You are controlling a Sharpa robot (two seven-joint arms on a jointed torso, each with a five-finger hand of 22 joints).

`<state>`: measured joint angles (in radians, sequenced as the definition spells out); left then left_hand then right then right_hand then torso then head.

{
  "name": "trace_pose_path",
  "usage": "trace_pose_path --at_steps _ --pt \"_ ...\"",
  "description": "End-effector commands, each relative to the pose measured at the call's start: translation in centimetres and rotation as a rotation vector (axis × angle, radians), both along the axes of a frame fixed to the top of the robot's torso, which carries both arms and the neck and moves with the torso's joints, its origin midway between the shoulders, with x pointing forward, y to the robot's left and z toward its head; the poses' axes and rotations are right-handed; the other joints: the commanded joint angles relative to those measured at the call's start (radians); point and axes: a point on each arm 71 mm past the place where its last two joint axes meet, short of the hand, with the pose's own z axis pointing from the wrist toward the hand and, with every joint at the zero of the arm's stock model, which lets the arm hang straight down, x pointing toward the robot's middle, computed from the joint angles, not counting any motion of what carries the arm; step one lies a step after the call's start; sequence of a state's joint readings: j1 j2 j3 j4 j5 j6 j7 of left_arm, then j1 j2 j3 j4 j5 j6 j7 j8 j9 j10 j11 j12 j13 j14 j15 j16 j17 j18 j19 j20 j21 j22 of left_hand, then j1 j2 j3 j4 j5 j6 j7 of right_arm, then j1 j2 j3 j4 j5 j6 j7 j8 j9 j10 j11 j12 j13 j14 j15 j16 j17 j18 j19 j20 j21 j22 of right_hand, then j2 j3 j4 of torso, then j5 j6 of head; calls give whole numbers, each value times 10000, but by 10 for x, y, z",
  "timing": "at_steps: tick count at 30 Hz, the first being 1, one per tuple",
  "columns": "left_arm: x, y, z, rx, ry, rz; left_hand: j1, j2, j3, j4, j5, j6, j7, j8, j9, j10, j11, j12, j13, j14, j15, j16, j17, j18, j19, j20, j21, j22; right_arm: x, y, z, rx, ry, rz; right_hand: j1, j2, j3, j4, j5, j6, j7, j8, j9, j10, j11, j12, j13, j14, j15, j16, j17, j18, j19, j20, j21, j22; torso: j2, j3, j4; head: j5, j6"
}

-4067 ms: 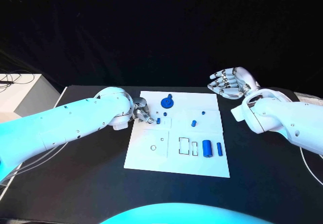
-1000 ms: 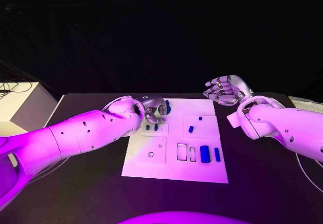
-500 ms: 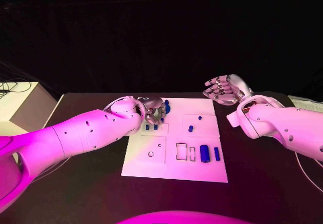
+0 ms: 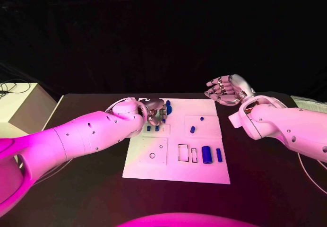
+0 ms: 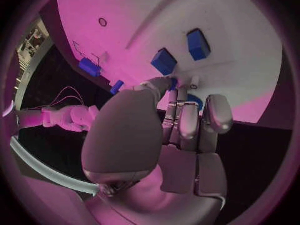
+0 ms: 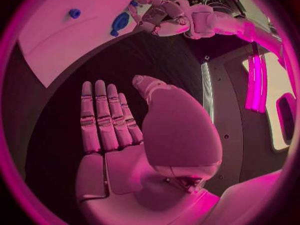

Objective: Assemble the parts on the task board

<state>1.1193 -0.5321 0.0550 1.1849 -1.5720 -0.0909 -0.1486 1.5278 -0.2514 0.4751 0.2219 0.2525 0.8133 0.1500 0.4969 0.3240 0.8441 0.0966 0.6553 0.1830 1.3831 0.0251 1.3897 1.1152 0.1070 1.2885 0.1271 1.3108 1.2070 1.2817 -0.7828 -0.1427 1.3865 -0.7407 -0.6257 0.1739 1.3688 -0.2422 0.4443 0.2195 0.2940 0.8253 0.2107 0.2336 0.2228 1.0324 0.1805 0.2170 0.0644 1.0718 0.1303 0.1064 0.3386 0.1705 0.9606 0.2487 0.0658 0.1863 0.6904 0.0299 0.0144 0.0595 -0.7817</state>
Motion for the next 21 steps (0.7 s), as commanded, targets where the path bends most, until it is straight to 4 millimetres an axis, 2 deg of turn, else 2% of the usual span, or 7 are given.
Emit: trace_pose_path --at_steps 1,9,21 --pt "-1 -3 -1 59 153 -69 32 53 114 -18 -24 71 8 -46 -18 108 -6 -57 -21 69 1 45 -21 -132 66 -23 58 22 -1 2 1 -4 -64 133 28 32 -15 -32 56 16 346 -34 -15 -65 -16 -16 -9 -28 46 -66 -9 132 -24 -7 -20 -8 -3 0 11 -1 -16" --pt "-1 -2 -3 127 281 -42 85 155 510 -258 -44 212 21 -107 -85 316 -21 -230 -124 90 -20 70 -71 -140 74 -30 127 94 -1 2 1 2 -58 153 28 32 -15 -32 56 16 346 -34 -15 -65 -16 -16 -9 -28 46 -66 -9 132 -24 -7 -20 -8 -9 2 2 -13 -27" --pt "0 -4 -3 -19 278 -51 -97 76 750 -414 -83 180 75 -288 -183 399 29 -529 -271 87 23 87 -142 -146 67 -6 172 141 -1 2 1 8 -55 161 28 32 -15 -32 56 16 346 -34 -15 -65 -16 -16 -9 -28 46 -66 -9 132 -24 -7 -20 -8 -4 -2 -2 -37 -24"
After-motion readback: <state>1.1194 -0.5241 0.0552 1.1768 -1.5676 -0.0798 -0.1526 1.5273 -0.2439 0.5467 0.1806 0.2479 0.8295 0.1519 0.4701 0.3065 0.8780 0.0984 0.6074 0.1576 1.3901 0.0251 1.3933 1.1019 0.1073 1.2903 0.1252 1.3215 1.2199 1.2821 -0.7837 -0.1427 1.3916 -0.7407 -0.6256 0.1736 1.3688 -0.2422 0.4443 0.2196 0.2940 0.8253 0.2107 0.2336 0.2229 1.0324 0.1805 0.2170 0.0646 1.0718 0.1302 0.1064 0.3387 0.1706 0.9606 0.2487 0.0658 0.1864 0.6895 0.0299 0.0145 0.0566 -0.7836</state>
